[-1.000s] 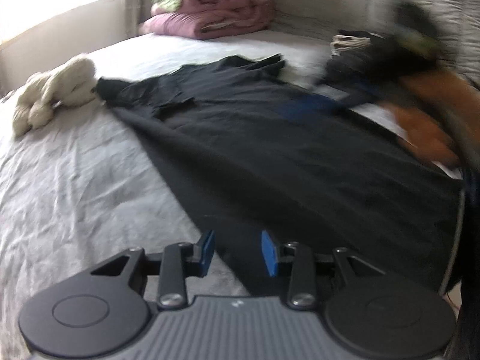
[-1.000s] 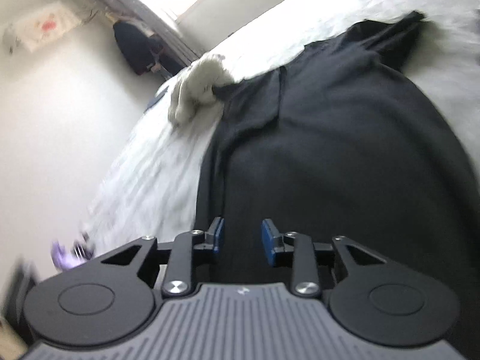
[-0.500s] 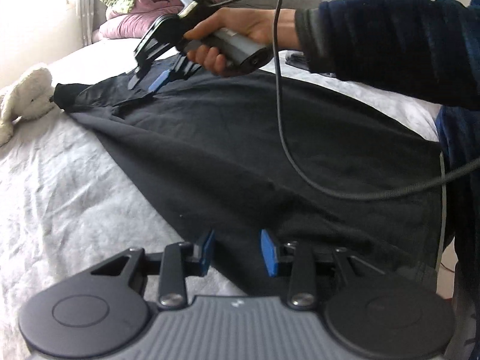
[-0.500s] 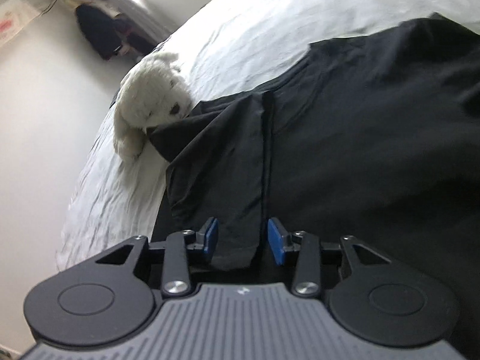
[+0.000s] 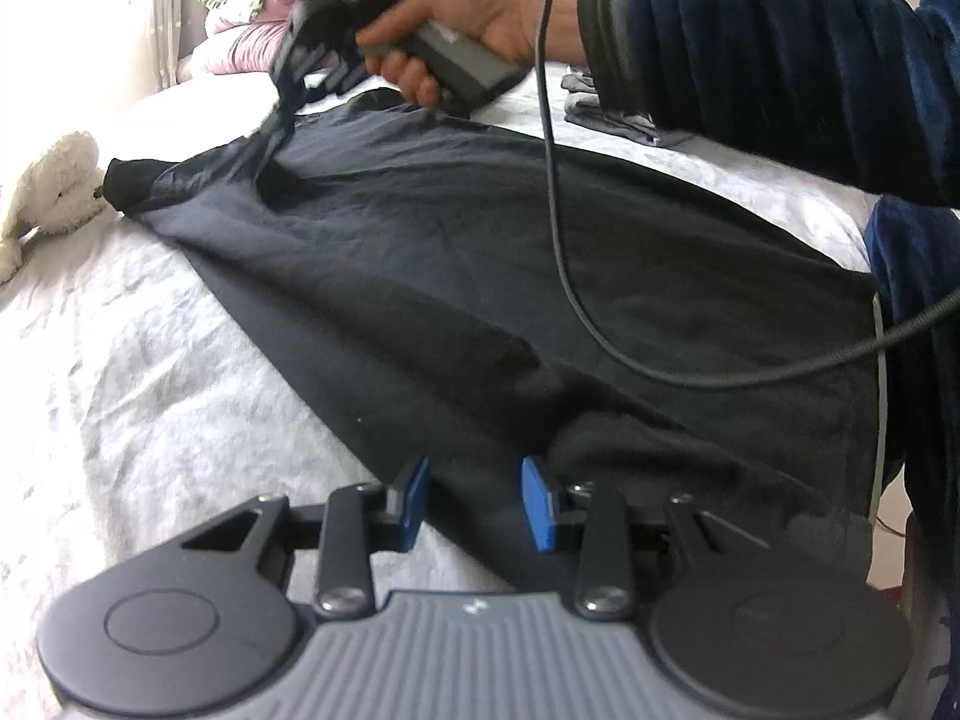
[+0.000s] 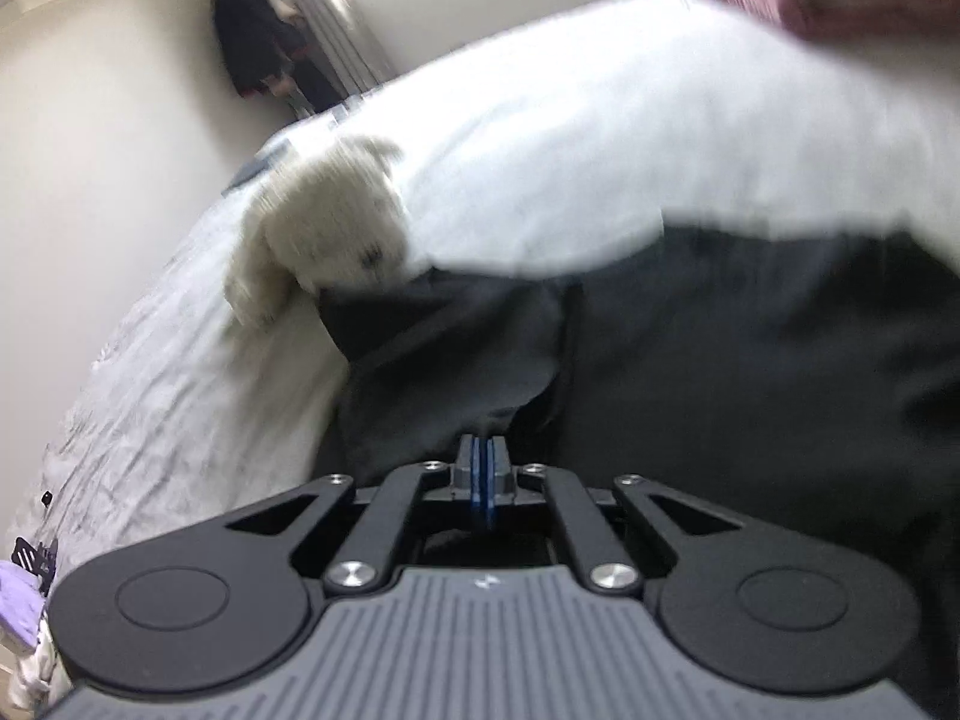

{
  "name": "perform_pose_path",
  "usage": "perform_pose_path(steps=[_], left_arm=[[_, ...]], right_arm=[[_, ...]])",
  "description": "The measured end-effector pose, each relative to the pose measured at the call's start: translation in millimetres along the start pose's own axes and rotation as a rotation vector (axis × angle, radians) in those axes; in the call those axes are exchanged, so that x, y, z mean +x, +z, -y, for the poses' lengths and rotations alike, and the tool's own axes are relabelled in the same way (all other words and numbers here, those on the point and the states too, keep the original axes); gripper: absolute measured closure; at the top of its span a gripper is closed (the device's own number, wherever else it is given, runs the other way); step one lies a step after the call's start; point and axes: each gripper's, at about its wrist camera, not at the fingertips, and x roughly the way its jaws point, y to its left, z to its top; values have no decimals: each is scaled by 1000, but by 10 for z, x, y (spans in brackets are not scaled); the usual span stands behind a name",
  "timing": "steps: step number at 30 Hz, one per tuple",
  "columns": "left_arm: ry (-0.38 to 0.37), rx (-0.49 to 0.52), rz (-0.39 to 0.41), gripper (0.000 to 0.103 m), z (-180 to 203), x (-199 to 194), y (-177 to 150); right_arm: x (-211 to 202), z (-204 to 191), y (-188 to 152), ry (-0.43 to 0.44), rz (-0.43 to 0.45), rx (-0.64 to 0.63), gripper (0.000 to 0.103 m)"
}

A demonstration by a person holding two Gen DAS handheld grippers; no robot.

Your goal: Fold clothes

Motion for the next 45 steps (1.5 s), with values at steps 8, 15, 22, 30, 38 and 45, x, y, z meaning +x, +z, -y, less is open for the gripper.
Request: perform_pose_path(steps=[8,15,22,30,38,45], left_arm=[[-10,11,-5,68,-31,-22,-27],[-24,9,-4,68,-76,-60,-40],[-13,21,-4,68,-112,-97,-27],[0,28,-5,68,-162,-166,-45],[35,-31,92,68,-215,-238,97],[68,-29,89,68,-172,-15,282]], right_arm=[[89,124,112,-104,-37,-23,101],[-104,211,-111,-61,-15,85,87],[-373,110,-546,19,-78,128,80],[-823,-237,-1335,137,-224,101,80],[-1293,-516,-2183,220,-235,148,80],[-1443,-541,-2325,260,-147,218,80]])
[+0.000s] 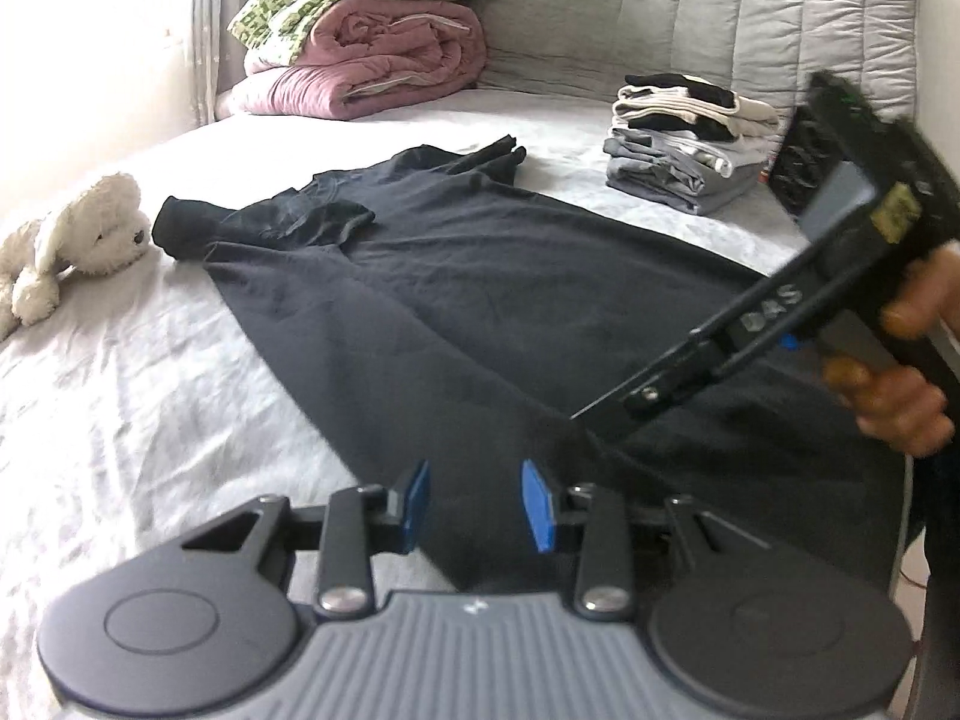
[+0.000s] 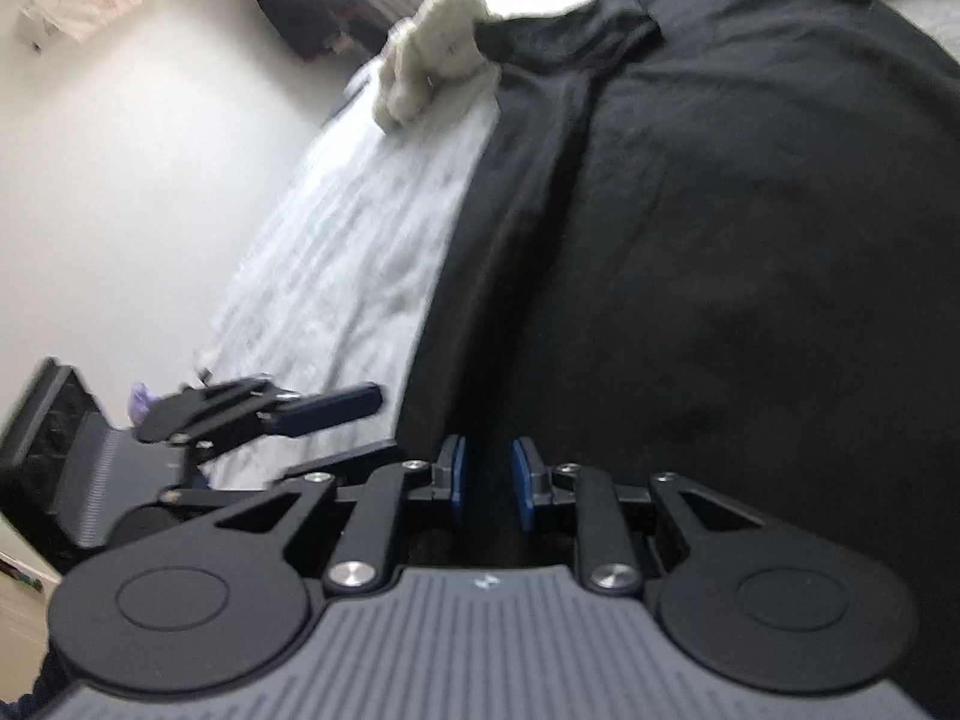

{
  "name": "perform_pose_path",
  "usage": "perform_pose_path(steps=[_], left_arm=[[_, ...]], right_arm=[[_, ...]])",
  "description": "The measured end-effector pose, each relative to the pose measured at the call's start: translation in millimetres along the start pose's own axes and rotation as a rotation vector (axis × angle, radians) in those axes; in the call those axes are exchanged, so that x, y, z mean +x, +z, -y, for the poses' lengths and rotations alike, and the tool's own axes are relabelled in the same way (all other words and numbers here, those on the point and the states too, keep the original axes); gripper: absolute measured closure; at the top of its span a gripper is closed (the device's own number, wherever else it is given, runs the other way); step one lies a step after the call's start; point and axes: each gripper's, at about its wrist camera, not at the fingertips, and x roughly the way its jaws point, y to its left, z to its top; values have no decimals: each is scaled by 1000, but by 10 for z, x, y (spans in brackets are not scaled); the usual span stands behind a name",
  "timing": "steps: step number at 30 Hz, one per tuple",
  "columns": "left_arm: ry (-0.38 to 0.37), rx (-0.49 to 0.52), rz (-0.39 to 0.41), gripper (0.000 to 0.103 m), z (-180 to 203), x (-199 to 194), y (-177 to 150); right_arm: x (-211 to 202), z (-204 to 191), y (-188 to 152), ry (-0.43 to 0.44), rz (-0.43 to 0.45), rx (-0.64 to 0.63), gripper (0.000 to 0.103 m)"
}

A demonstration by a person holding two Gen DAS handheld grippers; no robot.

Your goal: Fold clothes

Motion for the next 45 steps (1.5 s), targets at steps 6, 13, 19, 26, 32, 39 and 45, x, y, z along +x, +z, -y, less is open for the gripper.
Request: perform_pose_path(steps=[6,13,19,26,32,39,45], left_arm=[[31,109,-100,68,113,175,-39],[21,113,-114,68,95,126,-77],[20,119,-116,68,89,148,-65],[21,120,-117,68,95,143,-73],[20,123,-120,68,94,132,-80],[30,131,-120,68,121,136,-84],[29,129,-122,68,124,142,-80]], right_arm=[[17,-2,-74,9,11,13,80],[22,-68,-158,19,36,-46,80],[-29,62,-215,67,61,15,80],[17,75,-248,83,63,41,80],[15,-96,-273,27,58,-61,80],[27,-106,-339,11,42,-48,79],[-83,-150,-452,-12,61,-66,80]])
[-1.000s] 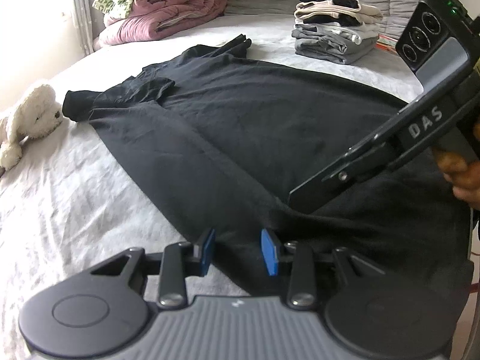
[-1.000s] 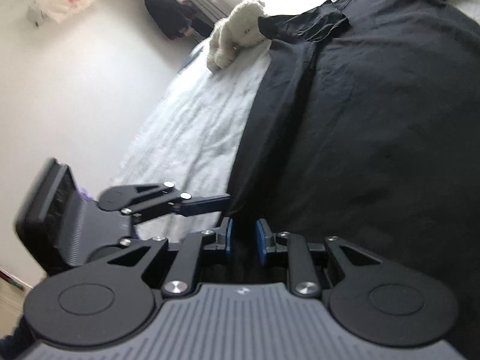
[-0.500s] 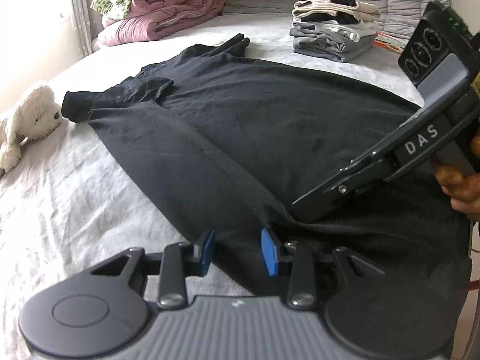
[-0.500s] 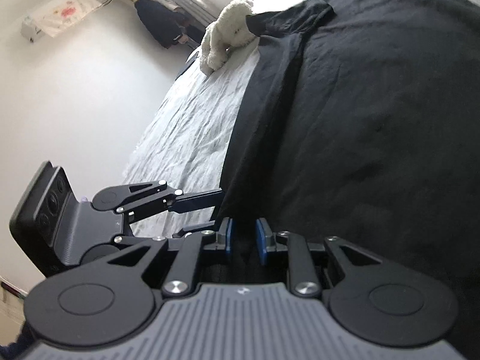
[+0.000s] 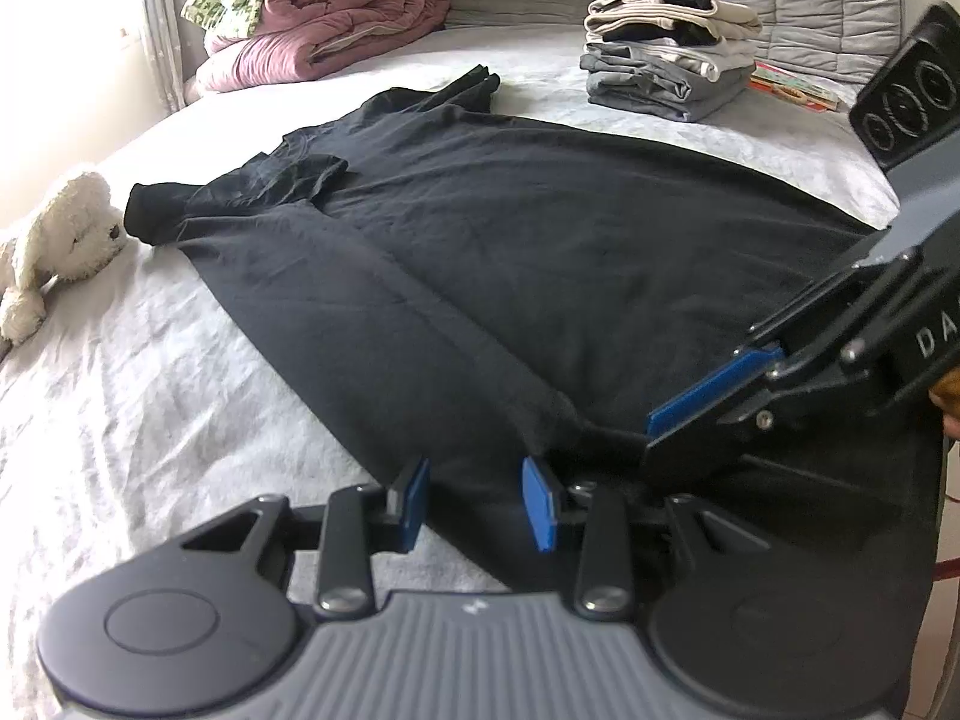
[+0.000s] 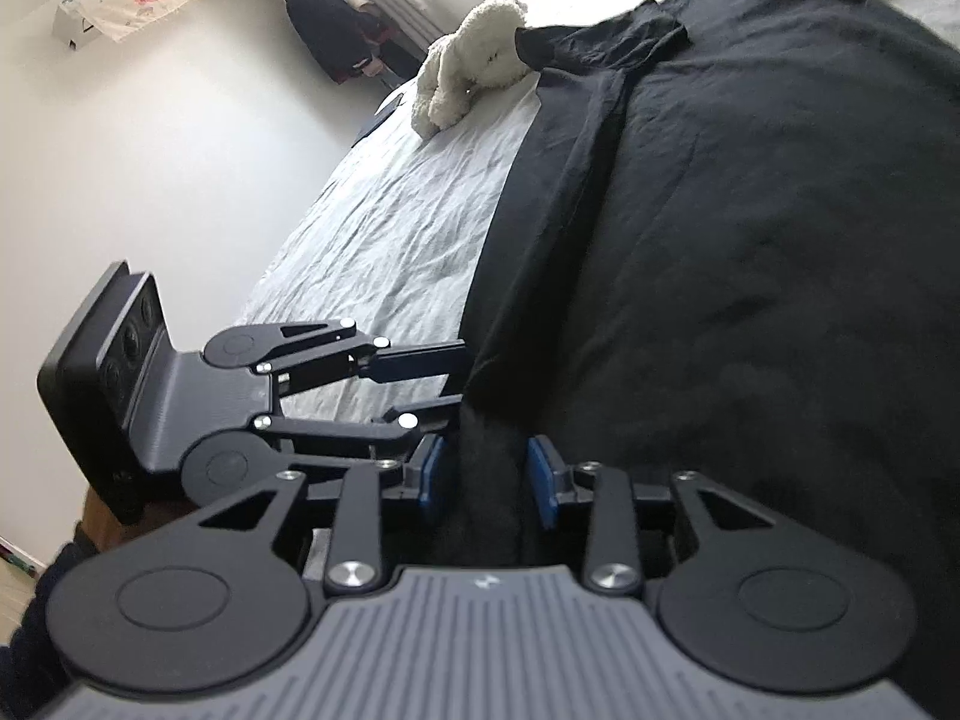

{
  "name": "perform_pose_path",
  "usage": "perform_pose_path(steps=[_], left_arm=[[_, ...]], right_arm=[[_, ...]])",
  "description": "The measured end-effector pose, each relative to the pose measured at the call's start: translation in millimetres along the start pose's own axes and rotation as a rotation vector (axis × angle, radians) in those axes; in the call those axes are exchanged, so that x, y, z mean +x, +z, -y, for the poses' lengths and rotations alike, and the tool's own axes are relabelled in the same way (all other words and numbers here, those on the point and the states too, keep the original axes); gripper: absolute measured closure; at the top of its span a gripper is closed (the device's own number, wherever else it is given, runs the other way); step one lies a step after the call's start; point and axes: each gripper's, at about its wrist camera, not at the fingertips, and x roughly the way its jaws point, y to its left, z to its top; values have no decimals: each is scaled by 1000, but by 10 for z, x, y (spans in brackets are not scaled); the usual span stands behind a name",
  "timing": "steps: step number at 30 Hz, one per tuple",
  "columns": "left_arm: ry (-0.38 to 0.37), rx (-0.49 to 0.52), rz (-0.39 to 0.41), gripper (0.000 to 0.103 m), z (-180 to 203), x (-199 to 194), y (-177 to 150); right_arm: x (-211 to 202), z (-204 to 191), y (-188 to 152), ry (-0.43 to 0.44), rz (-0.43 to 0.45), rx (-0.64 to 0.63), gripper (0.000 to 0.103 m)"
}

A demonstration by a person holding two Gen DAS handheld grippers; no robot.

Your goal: Fold clothes

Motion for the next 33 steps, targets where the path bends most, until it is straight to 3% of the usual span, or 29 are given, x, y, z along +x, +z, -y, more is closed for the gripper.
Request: perform_pose_path(steps=[1,7,10,21,27,30,33], left_arm=[[0,-2,0,68,0,0,-1],[7,8,-5,68,21,-21,-22],[7,12,-8,68,20,-27,-25],[0,27,-23,68,29,-64,-44],[-27,-3,-22,67,-50,-118,-52],[-8,-49,1,66,-200,-185,-40],[28,-133,31,62,-484,-139,53]], right_arm=[[2,4,-13,-9,-6,3,98],[-196,54,-168,-23,53,150,99],[-219,29,-234,-138,77,142,99],[-185,29,-226,-132,43,113,99],[-215,105,35,-94,52,99,90],[-271,178,266,-125,96,76,90],[-232,244,483,-133,74,45,90]])
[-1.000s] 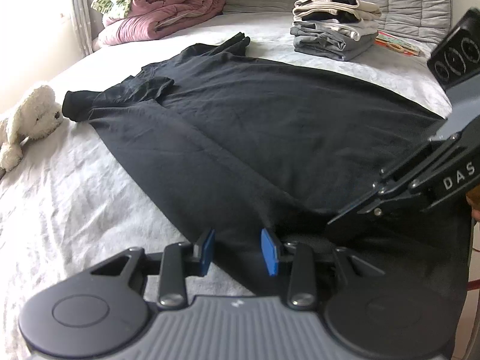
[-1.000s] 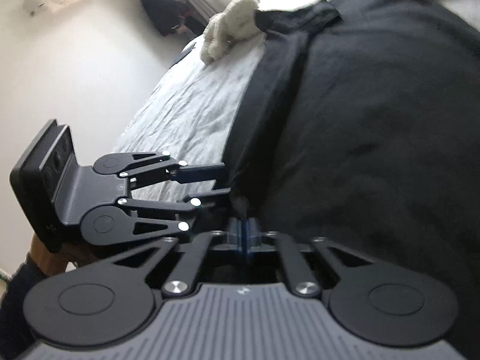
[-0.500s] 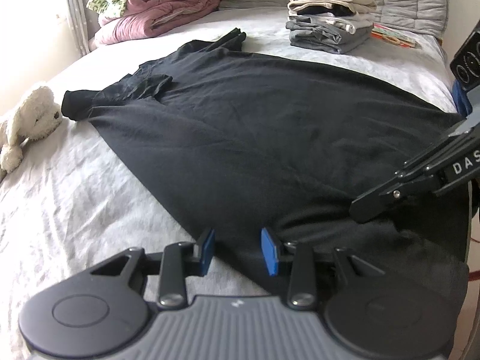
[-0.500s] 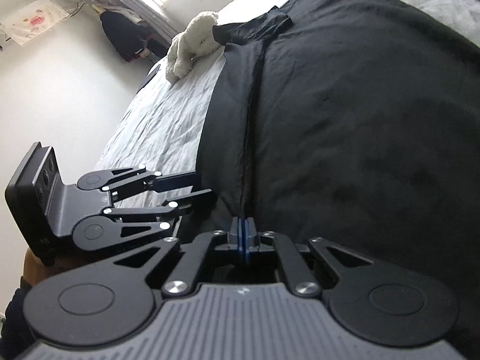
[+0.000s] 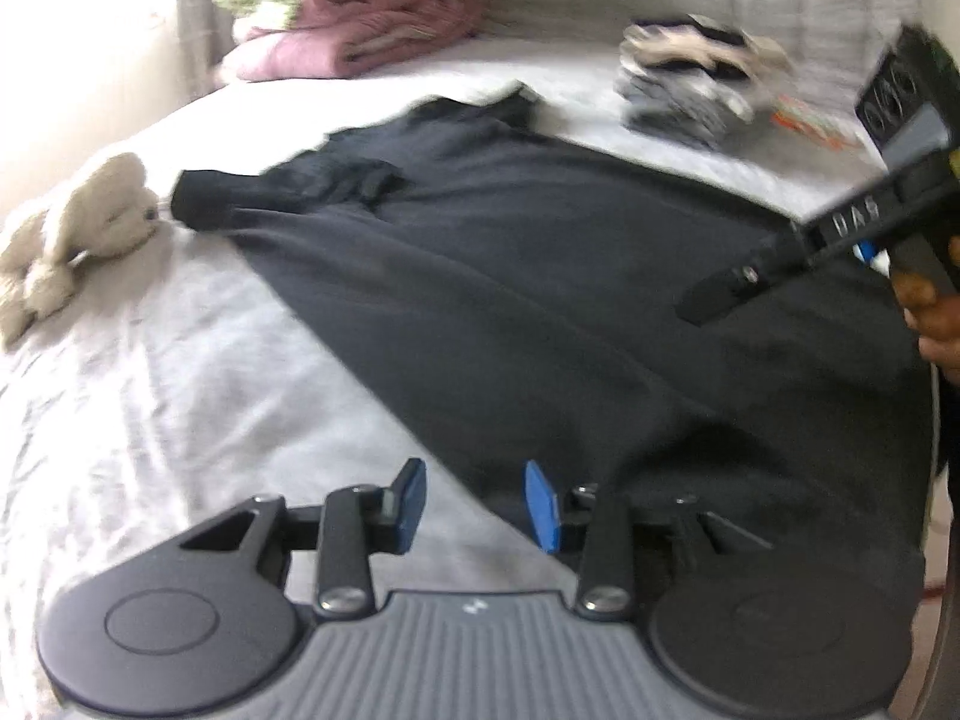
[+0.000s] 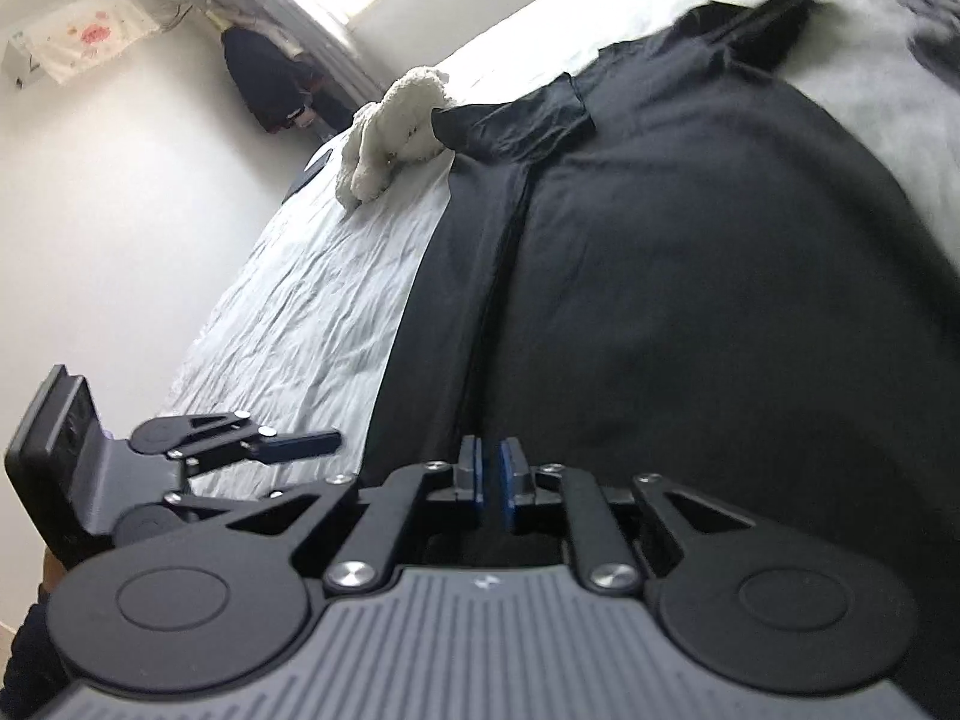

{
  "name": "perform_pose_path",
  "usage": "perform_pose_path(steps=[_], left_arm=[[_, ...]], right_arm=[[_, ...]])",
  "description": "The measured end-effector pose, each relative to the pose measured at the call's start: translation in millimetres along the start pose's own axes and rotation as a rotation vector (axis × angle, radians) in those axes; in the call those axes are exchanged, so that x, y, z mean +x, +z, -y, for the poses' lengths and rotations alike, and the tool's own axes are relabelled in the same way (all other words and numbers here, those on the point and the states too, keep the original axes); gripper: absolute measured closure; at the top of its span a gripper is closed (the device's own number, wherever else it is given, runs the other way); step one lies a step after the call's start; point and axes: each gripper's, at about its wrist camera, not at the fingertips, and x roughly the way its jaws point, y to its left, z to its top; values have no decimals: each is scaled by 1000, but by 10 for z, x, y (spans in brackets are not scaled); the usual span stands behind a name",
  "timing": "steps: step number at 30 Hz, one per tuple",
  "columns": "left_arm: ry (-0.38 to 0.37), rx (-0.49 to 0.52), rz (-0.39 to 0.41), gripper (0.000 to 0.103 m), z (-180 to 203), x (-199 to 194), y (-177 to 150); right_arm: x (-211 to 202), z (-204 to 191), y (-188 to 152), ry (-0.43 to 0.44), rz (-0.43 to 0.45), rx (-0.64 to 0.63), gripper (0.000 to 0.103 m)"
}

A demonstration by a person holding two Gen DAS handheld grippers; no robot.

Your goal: Fold clothes

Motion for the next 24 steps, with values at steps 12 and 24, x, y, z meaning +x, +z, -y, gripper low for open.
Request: perform_pose_path(steps=[12,24], left_arm=[[172,-392,123,54,-1307,631,750],[244,-469,178,52,-2156,1773,1553]], right_arm=[[417,387,675,-16,-149,-155,73],[415,689,1018,26,-63,-137,71]])
